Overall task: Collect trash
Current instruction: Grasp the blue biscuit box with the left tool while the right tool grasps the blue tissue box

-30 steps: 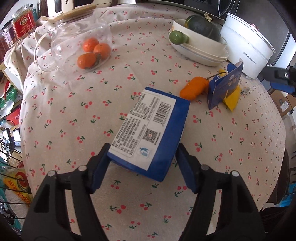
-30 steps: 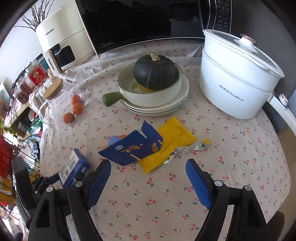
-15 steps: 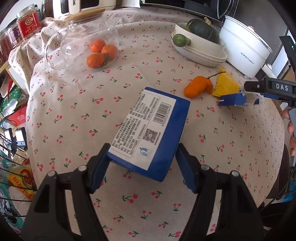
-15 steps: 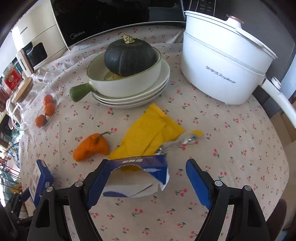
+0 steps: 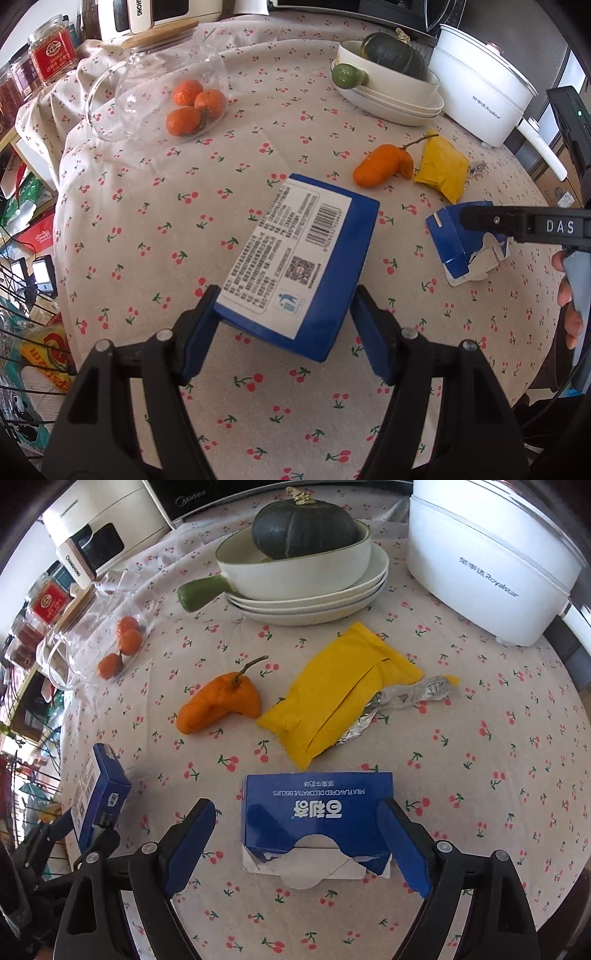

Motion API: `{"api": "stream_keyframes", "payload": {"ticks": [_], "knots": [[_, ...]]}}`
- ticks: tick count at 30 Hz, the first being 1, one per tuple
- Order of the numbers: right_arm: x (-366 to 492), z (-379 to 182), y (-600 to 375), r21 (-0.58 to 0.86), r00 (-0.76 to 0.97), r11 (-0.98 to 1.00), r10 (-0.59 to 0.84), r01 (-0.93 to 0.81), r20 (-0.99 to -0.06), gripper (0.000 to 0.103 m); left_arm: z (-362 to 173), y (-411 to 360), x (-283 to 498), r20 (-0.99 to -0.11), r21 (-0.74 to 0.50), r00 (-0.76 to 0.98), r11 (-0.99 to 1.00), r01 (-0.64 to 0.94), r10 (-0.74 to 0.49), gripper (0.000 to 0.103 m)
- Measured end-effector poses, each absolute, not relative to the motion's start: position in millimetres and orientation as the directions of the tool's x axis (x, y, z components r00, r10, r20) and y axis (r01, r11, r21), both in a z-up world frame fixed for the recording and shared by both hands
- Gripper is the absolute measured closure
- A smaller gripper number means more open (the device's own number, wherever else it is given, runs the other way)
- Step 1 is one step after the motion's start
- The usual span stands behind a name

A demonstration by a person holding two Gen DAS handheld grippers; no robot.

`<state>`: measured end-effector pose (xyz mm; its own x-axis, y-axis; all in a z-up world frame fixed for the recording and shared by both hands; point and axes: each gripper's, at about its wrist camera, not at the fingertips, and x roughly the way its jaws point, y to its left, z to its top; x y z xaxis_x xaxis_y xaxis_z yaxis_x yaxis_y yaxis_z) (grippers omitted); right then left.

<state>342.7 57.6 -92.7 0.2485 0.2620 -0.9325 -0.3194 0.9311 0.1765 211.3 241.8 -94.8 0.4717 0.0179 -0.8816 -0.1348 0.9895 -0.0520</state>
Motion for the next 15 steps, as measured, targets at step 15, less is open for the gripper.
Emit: {"api": "stream_keyframes", "payload": {"ticks": [15], "knots": [[339,-80,44,0.119,0.230,0.869,0.256,-0.479,-0.939,0.007,-96,240,214,-0.882,-0.063,0.471,0.991,-0.120,0.001,0.032]]}}
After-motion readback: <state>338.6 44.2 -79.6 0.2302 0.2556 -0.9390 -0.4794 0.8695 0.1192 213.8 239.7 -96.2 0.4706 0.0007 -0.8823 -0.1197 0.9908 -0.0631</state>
